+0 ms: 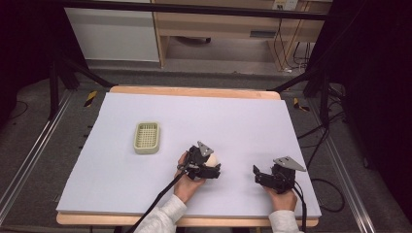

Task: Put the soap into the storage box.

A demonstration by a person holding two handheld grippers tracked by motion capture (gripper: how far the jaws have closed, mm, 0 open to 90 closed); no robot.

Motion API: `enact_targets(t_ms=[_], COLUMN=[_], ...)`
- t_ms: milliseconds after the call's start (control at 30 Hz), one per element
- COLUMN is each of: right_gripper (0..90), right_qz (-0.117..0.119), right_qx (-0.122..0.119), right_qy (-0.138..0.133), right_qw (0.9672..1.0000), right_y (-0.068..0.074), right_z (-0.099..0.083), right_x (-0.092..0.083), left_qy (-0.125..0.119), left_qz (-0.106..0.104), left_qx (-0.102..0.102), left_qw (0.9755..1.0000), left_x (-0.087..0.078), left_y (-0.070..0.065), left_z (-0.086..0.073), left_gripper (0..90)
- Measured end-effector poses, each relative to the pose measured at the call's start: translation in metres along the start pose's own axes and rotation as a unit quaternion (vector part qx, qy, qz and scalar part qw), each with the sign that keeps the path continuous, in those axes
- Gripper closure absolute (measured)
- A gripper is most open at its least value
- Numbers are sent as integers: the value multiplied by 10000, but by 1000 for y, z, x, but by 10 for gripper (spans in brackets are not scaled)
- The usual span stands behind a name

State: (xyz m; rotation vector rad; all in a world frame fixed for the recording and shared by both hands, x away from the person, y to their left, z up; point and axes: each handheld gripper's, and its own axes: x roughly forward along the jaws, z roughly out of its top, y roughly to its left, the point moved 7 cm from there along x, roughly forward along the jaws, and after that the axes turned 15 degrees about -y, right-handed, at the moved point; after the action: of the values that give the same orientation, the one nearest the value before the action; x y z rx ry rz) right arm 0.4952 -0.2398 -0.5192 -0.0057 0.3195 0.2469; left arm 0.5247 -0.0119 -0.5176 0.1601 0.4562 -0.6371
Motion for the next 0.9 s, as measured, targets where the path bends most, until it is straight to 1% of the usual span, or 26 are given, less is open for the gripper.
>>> enact_targets(t_ms=[167, 300, 333, 467, 600, 800, 900], right_gripper=[89, 89, 89, 89, 88, 89, 89], right_qz=[-5, -6, -6, -9, -3, -17, -11], right_qx=[-3, -4, -3, -6, 3, 10, 13], right_qy=[4, 1, 5, -3, 1, -3, -3], right_qw=[10000, 10000, 10000, 10000, 10000, 10000, 10000], right_y=[0, 0, 0, 0, 0, 0, 0], right_z=[0, 0, 0, 0, 0, 0, 0], right_x=[0, 0, 0, 0, 0, 0, 0], left_qy=[24, 107, 125, 118, 143, 146, 161], left_qz=[35, 55, 46, 67, 106, 87, 84], left_qx=[-5, 18, -12, -8, 119, 61, 78], left_qw=[10000, 9999, 9999, 9999, 9998, 9998, 9998], left_x=[1, 3, 4, 4, 5, 5, 5], left_y=[1, 1, 1, 1, 2, 2, 2], left_z=[-1, -4, -4, -5, -6, -6, -6], left_gripper=[189, 189, 189, 200, 235, 238, 239])
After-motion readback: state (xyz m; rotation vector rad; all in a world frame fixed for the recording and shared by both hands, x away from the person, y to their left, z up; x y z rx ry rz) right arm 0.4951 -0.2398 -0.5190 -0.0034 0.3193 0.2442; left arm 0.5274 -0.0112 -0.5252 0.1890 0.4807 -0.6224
